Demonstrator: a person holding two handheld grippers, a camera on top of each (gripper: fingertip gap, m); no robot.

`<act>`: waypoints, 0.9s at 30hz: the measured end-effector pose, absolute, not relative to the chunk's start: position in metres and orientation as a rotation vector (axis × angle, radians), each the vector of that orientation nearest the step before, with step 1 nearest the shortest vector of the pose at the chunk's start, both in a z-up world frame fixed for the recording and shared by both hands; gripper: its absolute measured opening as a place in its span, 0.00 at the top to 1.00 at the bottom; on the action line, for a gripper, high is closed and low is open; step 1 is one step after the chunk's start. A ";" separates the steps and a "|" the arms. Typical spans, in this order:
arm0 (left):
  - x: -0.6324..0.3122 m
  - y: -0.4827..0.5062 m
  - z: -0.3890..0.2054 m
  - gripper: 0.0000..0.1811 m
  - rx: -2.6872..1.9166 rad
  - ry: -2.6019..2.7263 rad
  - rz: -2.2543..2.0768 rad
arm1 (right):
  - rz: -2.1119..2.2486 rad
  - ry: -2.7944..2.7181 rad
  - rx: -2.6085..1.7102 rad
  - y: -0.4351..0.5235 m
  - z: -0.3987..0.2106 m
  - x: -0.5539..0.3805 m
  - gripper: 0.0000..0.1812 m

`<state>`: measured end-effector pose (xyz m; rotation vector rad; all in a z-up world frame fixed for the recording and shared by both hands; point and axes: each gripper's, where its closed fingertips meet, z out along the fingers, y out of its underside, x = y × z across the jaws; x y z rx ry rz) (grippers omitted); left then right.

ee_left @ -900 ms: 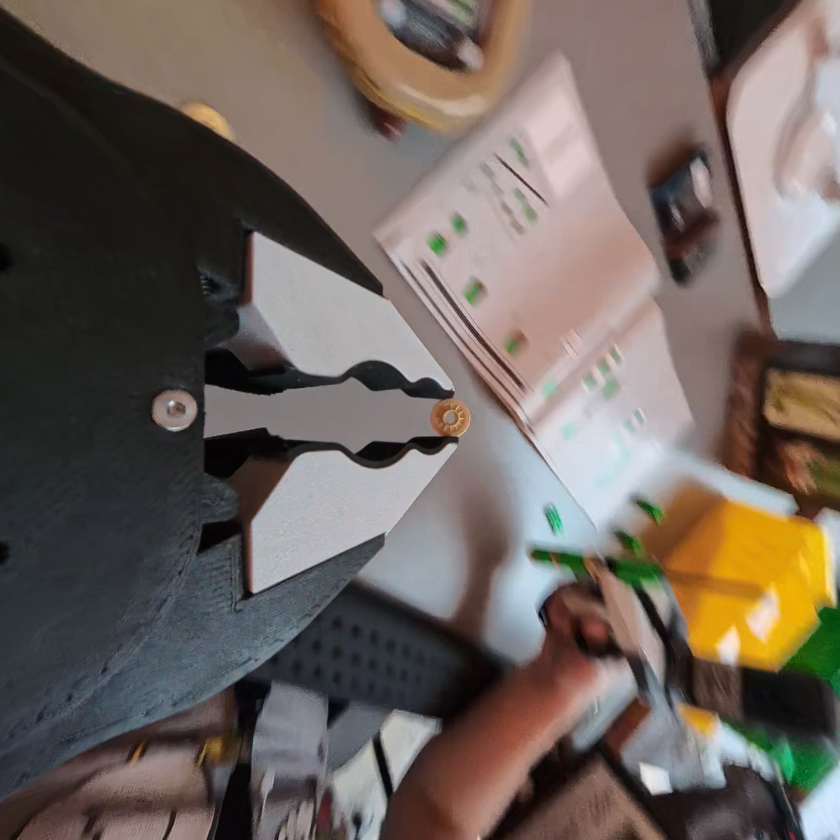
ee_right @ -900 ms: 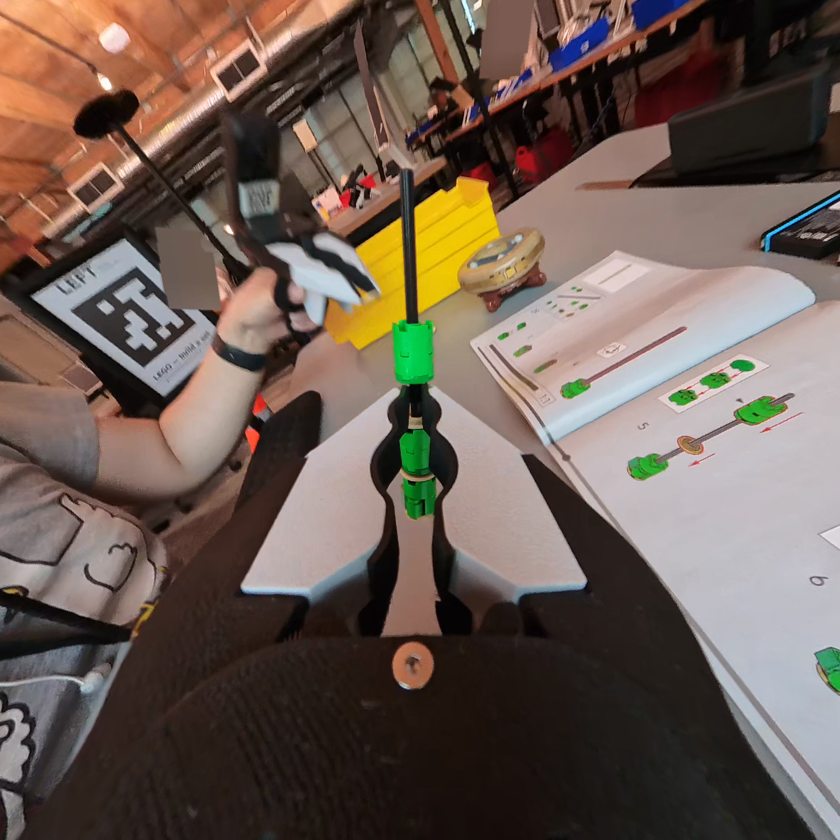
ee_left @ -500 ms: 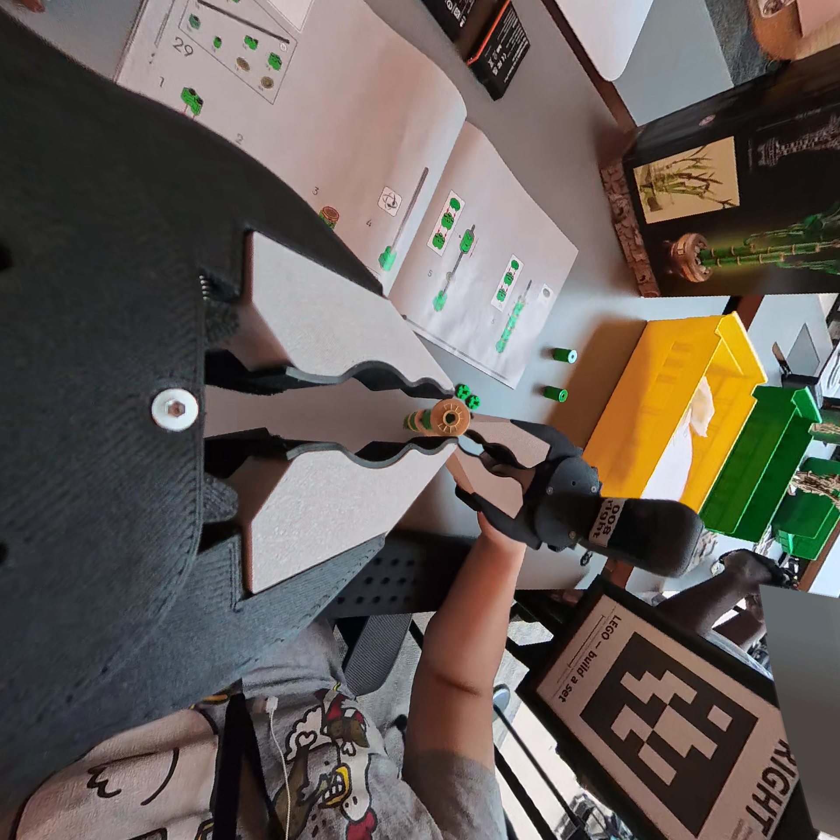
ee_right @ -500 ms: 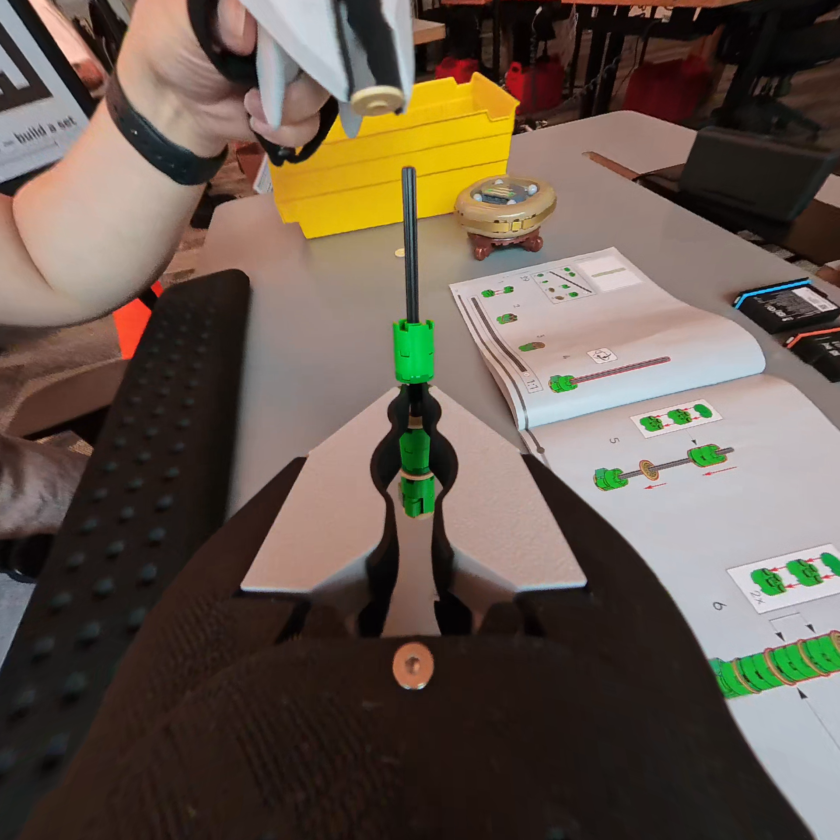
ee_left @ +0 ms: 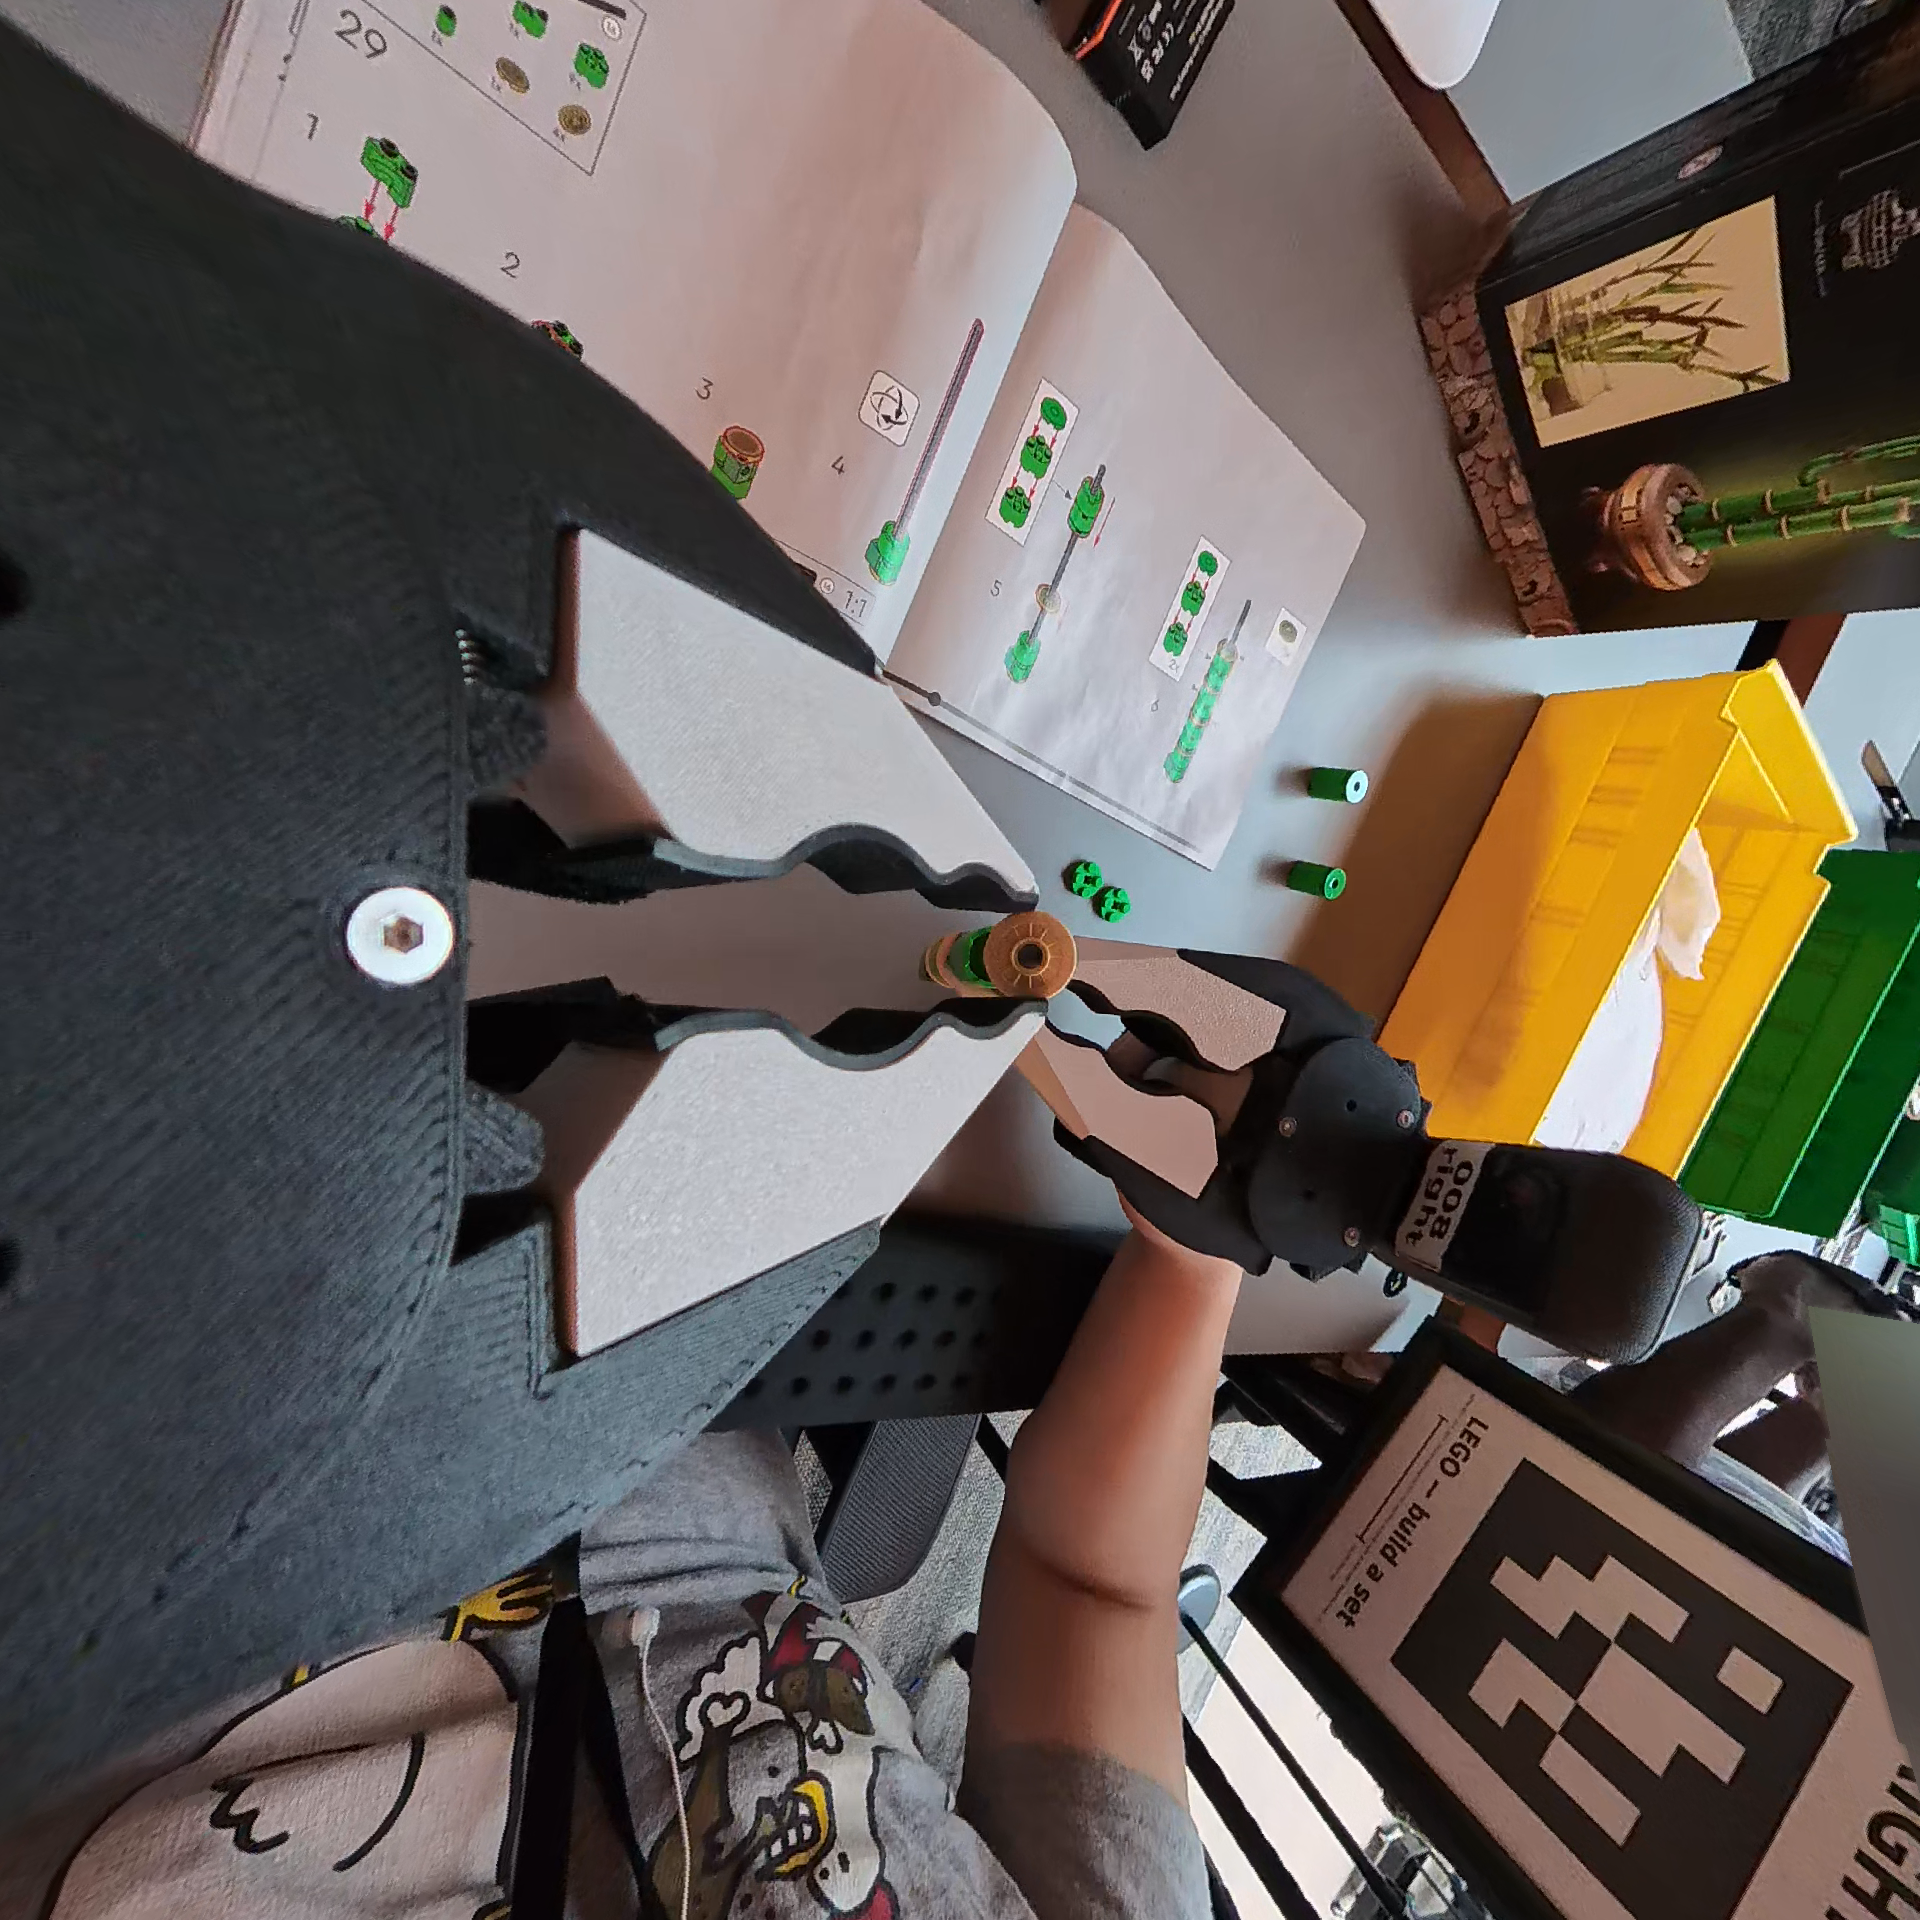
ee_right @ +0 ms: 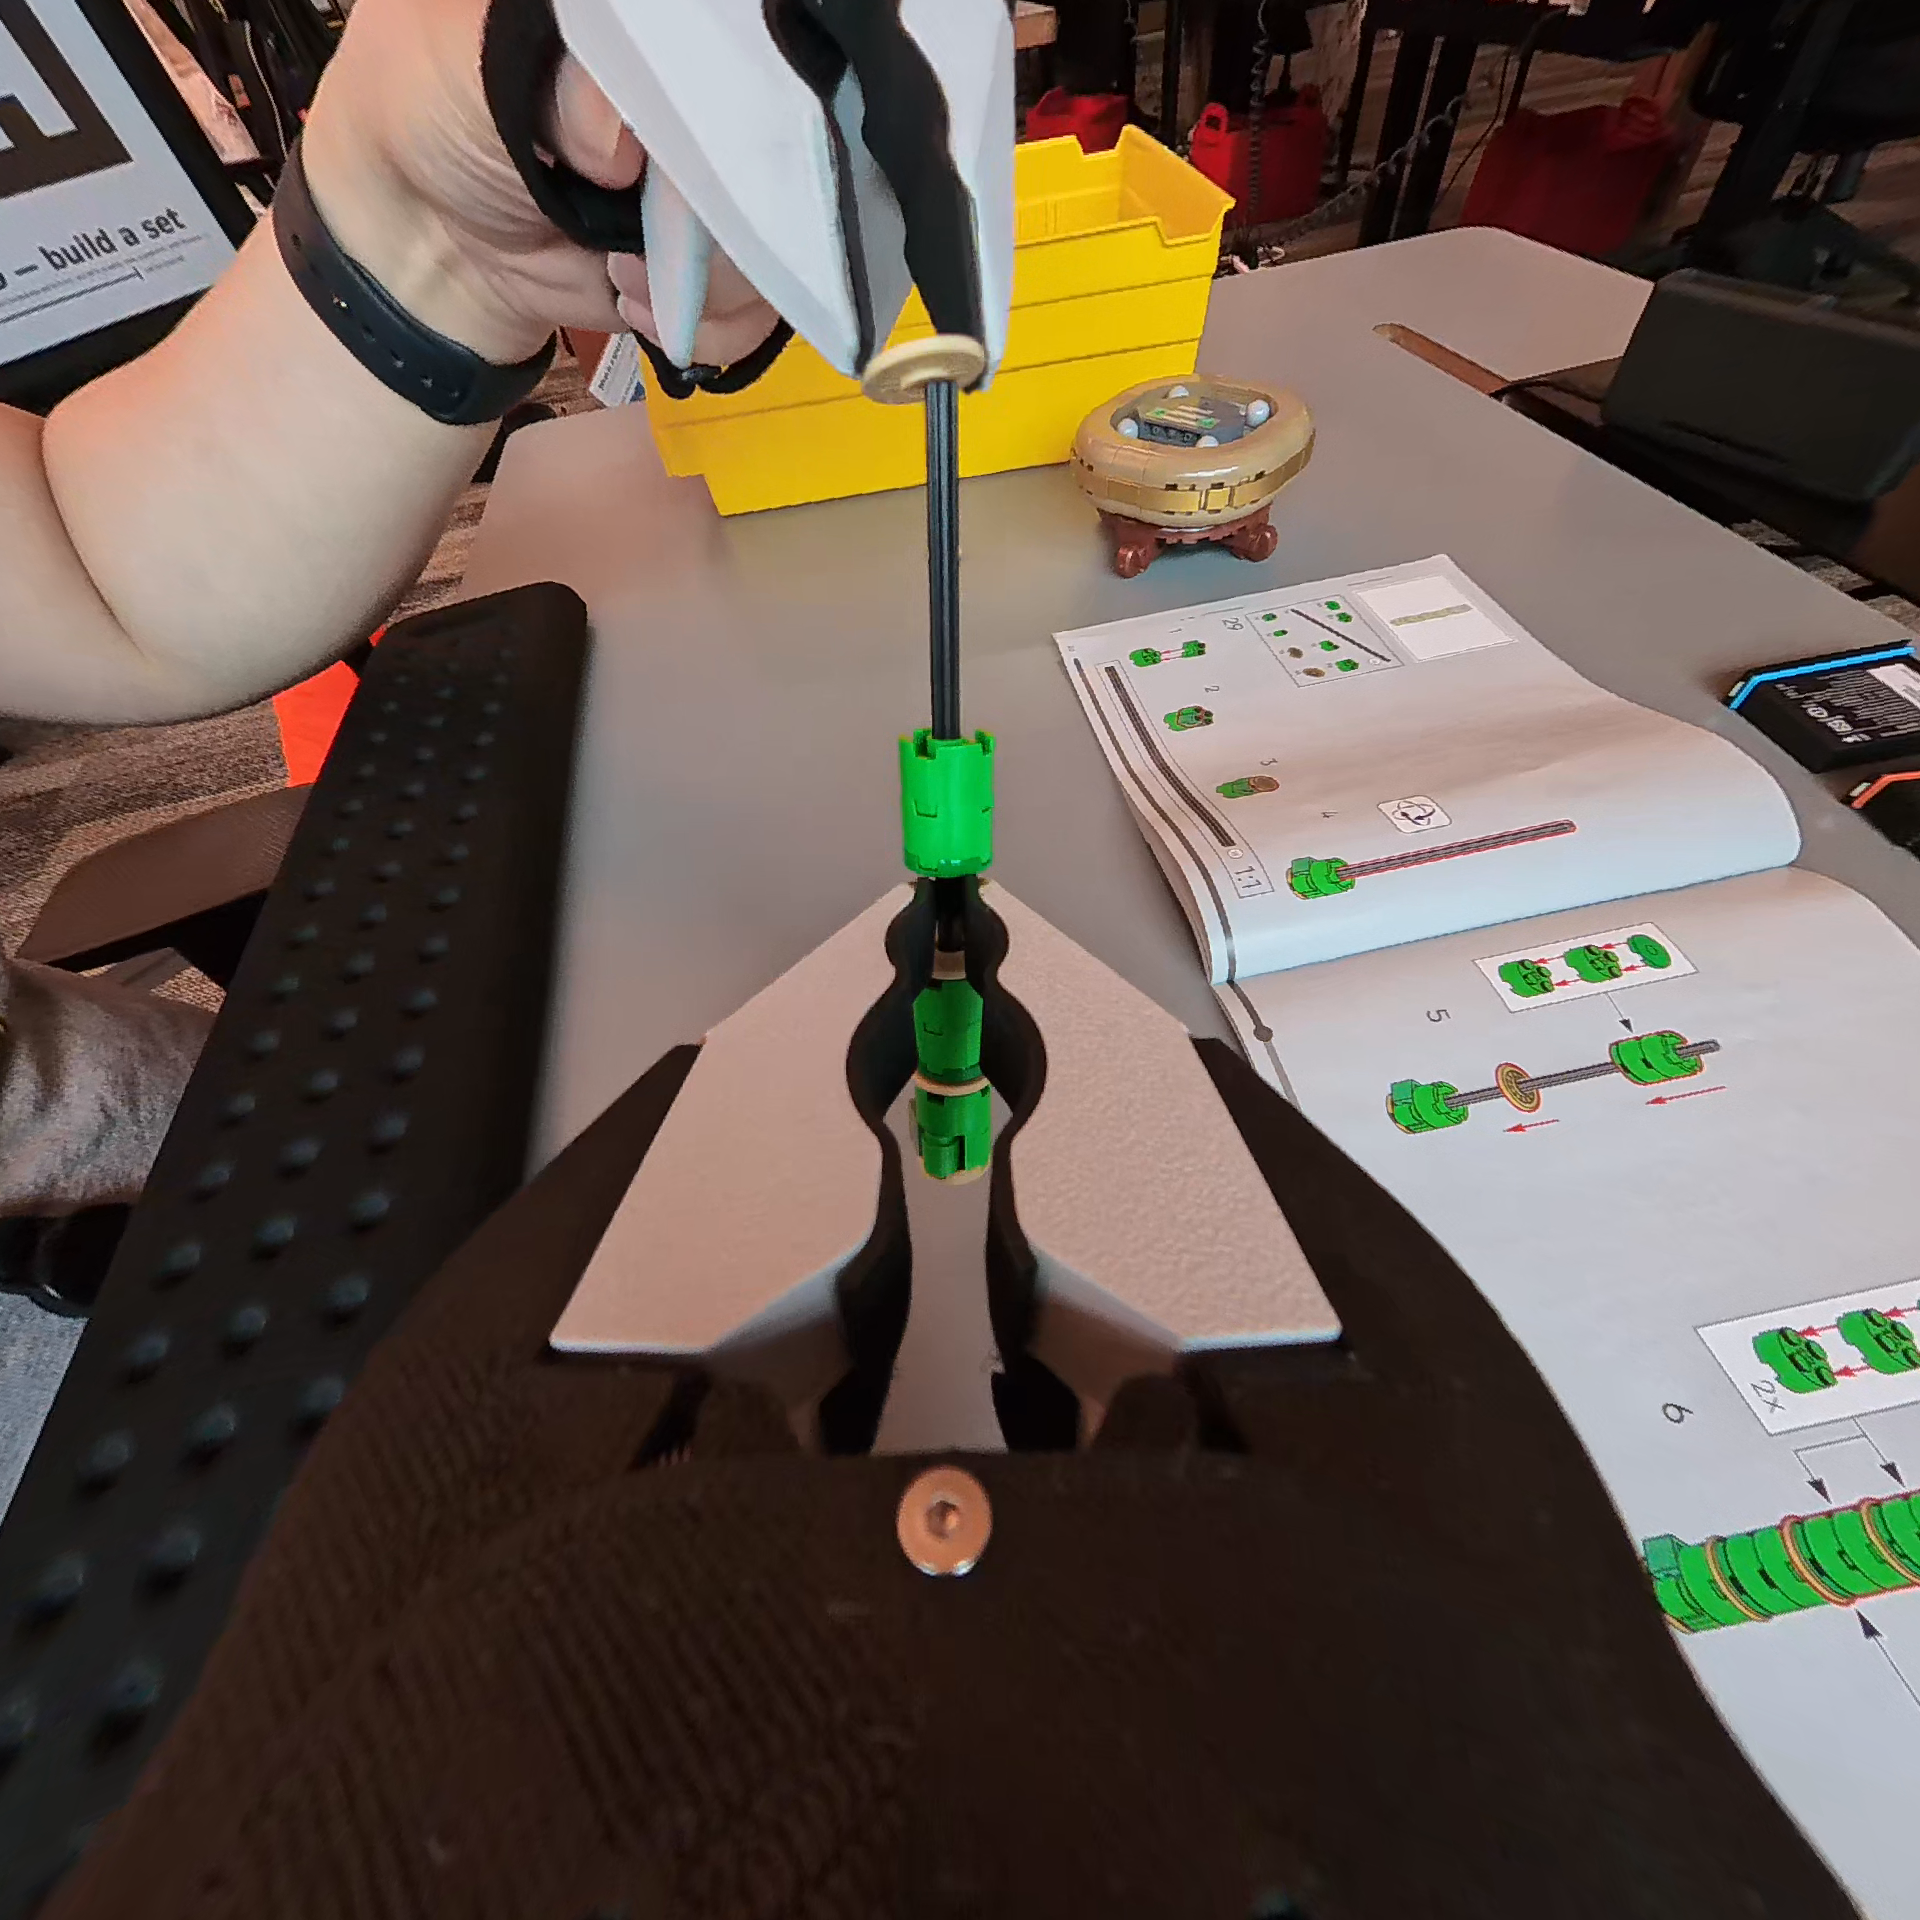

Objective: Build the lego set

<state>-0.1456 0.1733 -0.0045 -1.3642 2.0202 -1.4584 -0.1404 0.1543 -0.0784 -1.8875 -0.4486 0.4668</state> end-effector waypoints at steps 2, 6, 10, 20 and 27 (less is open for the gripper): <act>-0.145 0.173 -0.005 0.92 -1.363 2.019 -1.461 | 0.465 -0.450 -1.889 0.154 -0.078 -0.140 0.98; -0.145 0.173 -0.006 0.93 -1.360 2.018 -1.466 | 0.467 -0.450 -1.893 0.154 -0.079 -0.140 0.98; -0.146 0.172 -0.008 0.95 -1.353 2.039 -1.466 | 0.463 -0.459 -1.897 0.154 -0.081 -0.141 0.98; -0.147 0.175 -0.016 0.95 -1.406 2.088 -1.398 | 0.380 -0.490 -1.932 0.155 -0.087 -0.139 0.98; -0.155 0.178 -0.029 0.95 -1.452 2.216 -1.269 | 0.236 -0.562 -1.970 0.156 -0.095 -0.136 0.98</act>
